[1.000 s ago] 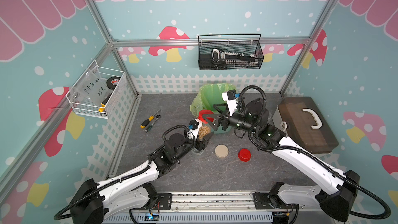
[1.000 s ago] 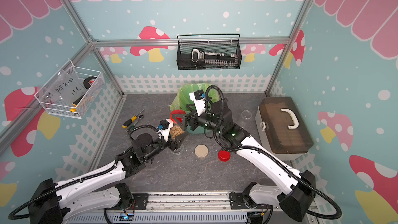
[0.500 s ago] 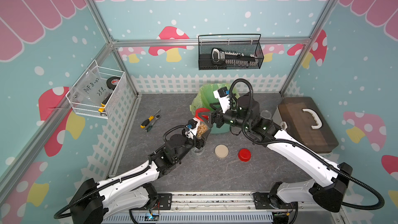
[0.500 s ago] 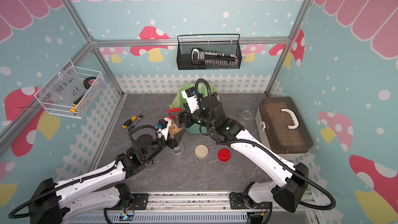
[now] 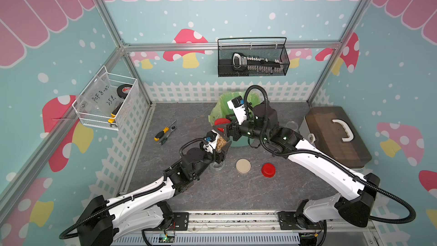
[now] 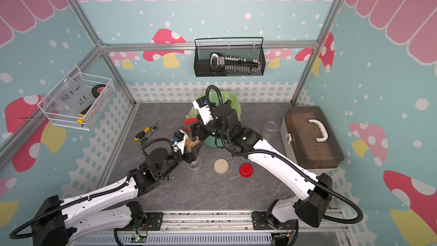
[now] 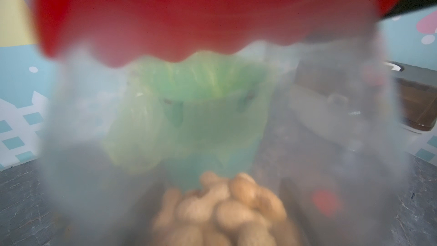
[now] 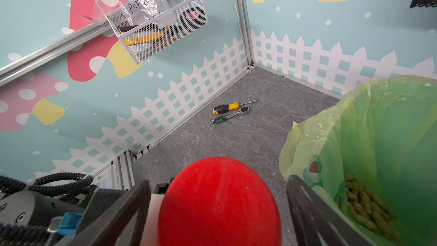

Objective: Empty moldy peanuts from jars
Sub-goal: Unscrew the lid from the jar.

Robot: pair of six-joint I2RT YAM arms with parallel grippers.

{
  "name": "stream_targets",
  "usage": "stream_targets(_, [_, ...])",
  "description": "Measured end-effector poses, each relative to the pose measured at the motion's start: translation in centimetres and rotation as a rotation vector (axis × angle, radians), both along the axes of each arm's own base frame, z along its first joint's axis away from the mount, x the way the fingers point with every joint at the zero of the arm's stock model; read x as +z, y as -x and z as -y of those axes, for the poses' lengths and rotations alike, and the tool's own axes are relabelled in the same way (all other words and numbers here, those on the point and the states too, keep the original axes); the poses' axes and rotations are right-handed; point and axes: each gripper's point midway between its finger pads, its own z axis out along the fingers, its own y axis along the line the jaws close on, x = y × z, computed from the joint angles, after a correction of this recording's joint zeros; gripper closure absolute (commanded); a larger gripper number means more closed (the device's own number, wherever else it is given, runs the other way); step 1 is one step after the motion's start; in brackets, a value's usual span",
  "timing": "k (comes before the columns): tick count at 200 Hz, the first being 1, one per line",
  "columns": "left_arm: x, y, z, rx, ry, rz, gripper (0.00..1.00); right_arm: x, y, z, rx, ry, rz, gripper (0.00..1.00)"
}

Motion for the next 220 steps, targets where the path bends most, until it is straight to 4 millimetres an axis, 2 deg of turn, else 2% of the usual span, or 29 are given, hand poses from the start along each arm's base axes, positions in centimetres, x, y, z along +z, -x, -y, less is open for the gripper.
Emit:
stream_targets(48, [-0.3, 0.0, -0.1, 0.002, -0.009, 0.002, 0.71, -0.1, 0.0, 0.0, 0.000, 0.007, 0.004, 0.34])
stream_targets(130, [-0.1, 1.2, -0.2, -0.048, 0.012, 0.014, 0.71, 0.0, 0.9, -0.3, 0.038, 0.005, 0.004, 0.40])
stream_targets(191, [0.4, 2.8, 1.5, -0.182, 0.044, 0.010, 0.71, 1.4, 2.1, 0.5, 0.096, -0.024, 0.020, 0.43])
stream_targets(220, [0.1, 3.8, 2.5, -0.260, 0.041, -0.001, 0.71, 1.2, 2.4, 0.8, 0.141, -0.042, 0.010, 0.44])
